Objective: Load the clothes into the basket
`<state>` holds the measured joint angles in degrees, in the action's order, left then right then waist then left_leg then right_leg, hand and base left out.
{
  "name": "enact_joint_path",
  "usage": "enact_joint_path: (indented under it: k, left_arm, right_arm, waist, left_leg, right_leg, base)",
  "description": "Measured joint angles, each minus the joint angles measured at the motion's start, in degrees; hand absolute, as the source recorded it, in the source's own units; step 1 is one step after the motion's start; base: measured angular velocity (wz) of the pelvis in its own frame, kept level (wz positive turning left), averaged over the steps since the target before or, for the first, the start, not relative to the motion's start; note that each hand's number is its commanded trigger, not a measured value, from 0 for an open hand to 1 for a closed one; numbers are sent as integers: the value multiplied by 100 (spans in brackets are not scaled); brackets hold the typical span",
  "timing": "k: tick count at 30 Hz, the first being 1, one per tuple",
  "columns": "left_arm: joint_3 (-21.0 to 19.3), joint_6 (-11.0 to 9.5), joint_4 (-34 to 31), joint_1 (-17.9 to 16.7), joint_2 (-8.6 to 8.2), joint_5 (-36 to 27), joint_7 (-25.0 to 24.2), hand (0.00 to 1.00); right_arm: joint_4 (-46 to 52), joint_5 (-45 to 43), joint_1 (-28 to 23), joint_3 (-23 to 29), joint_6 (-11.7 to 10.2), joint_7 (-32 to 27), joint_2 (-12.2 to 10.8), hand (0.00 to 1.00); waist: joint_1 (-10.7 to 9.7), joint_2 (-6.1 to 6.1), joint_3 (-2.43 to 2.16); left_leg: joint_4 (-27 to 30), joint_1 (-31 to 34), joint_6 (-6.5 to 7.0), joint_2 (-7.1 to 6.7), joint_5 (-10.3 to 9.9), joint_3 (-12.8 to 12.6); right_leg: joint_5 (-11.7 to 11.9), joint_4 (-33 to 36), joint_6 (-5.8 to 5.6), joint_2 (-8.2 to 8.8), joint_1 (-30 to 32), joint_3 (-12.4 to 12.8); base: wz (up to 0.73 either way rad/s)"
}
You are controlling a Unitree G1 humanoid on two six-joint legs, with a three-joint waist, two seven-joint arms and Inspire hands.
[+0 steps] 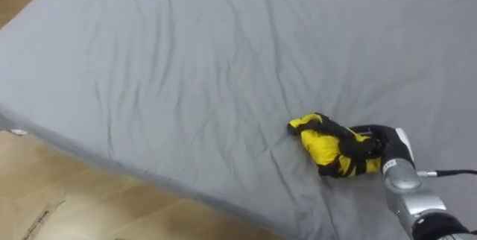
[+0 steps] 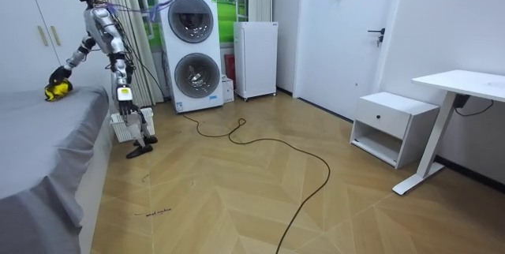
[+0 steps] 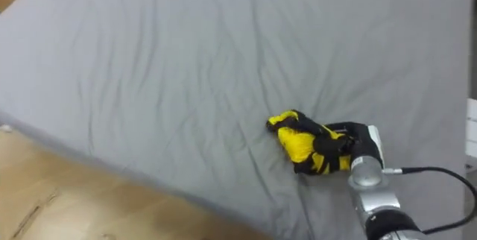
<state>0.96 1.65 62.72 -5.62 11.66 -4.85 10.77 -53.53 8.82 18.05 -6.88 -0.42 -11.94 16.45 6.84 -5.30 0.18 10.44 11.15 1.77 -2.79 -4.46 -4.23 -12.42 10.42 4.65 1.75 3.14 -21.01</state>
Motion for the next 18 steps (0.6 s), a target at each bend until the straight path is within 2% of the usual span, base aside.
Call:
enact_joint_path:
  k: [2, 5, 10, 12, 15, 16, 18]
  left_arm:
    - [-156, -20, -121, -131, 0, 0, 41, 0]
    - [-180, -44, -243, -229, -7, 1, 49, 0]
    - [-327, -33, -248, -340, -213, 12, 34, 0]
    - [-328, -26, -263, -339, -229, 32, 29, 0]
    - [-352, 21, -254, -387, -226, 111, -3, 0]
    - [-404, 31, -251, -386, -230, 173, -19, 0]
    - [-446, 34, -255, -394, -231, 295, -25, 0]
  right_arm:
    - [479, -22, -247, 293, 31, -27, 33, 100]
    - [1171, -5, -620, 487, 50, -64, 94, 100]
    - [1767, -13, -1092, 995, 75, -50, 91, 100]
    - [1798, -16, -1196, 1110, 94, -38, 93, 100]
    - [1964, -140, -1517, 1204, 124, 39, 80, 100]
    - [2040, -218, -1677, 1275, 124, 53, 62, 100]
    - [2113, -253, -1856, 1350, 127, 51, 62, 100]
  waist:
    - [-166, -13, -16]
    - [-318, -10, -21]
    - [-528, 94, -81]
    - [-610, 89, -78]
    - [-677, 106, -67]
    - [-728, 110, -44]
    - [-807, 102, -38]
  left_leg:
    - [-67, -271, 0, -4, -1, -117]
    - [-97, -451, 3, 1, -7, -180]
    - [-142, -769, 27, 33, -46, -400]
    - [-202, -897, 24, 50, -48, -512]
    - [-219, -1121, -18, 131, -201, -764]
    - [-219, -1190, -24, 156, -237, -842]
    - [-221, -1245, -37, 169, -267, -911]
  right_leg:
    - [-7, -65, -25, 10, -225, 122]
    - [-13, -79, -34, 9, -346, 265]
    - [-12, -57, -47, 7, -448, 701]
    - [-10, -54, -49, -9, -479, 860]
    - [-6, -64, -48, -89, -583, 1145]
    - [-6, -64, -48, -102, -633, 1215]
    - [-6, -62, -48, -113, -634, 1362]
  base:
    - [-30]
    - [-27]
    - [-42]
    - [-47]
    - [-55]
    - [-37]
    - [-42]
